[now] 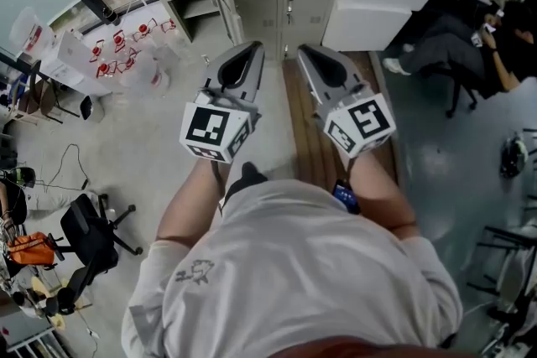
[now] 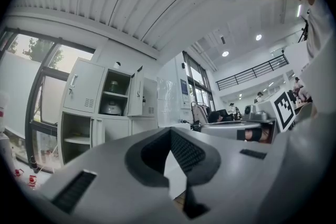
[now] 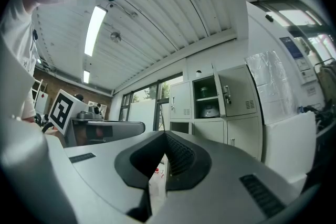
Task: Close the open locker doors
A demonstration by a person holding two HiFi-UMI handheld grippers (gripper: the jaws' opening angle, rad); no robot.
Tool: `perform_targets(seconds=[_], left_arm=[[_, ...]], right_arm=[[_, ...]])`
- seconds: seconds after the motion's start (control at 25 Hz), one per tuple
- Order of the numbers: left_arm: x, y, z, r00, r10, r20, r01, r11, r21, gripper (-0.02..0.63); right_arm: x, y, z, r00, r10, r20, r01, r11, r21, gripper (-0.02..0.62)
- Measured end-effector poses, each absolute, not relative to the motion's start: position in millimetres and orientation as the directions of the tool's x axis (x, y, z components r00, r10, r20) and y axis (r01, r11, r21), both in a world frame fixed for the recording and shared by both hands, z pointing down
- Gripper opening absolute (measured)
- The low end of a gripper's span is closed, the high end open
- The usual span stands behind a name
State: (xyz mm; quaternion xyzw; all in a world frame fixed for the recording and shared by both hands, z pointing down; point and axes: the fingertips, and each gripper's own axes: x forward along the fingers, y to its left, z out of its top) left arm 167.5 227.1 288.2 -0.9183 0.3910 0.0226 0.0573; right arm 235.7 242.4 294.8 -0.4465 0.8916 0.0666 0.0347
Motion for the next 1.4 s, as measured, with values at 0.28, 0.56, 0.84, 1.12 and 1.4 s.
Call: perform_targets(seconds=[0.28, 0.56, 0.84, 1.12, 1.4], left_arm=[[139.2, 181.6, 284.7, 0.725, -0.683, -0.09, -0.689, -0.719, -0.093, -0.005], [107.2, 131.8, 276.8, 0.769, -0.634, -0.088, -0.639, -0.763, -0.096, -0.005], [90.1, 89.6, 268.1, 0.806, -0.586, -0.087, -0.592, -0.799, -0.106, -0.005], [92.9, 53.0, 266.4, 0.809, -0.582, -0.083, -0.588, -0.801, -0.115, -0.005], [111.2, 5.0, 256.8, 0.796, -0.6, -0.082, -0.606, -0.788, -0.114, -0.005]], right_arm=[[208.5, 189.3, 291.8, -0.56, -0.818, -0.132, -0.828, 0.554, 0.083, -0.003], [169.5, 135.1, 284.7, -0.536, -0.833, -0.14, -0.844, 0.528, 0.095, -0.003], [148.2, 91.4, 274.9, -0.515, -0.847, -0.13, -0.856, 0.502, 0.12, -0.003], [149.4, 54.0, 270.8, -0.53, -0.838, -0.129, -0.847, 0.517, 0.127, -0.003], [165.9, 3.8, 263.4, -0.567, -0.812, -0.137, -0.824, 0.554, 0.12, -0.003]])
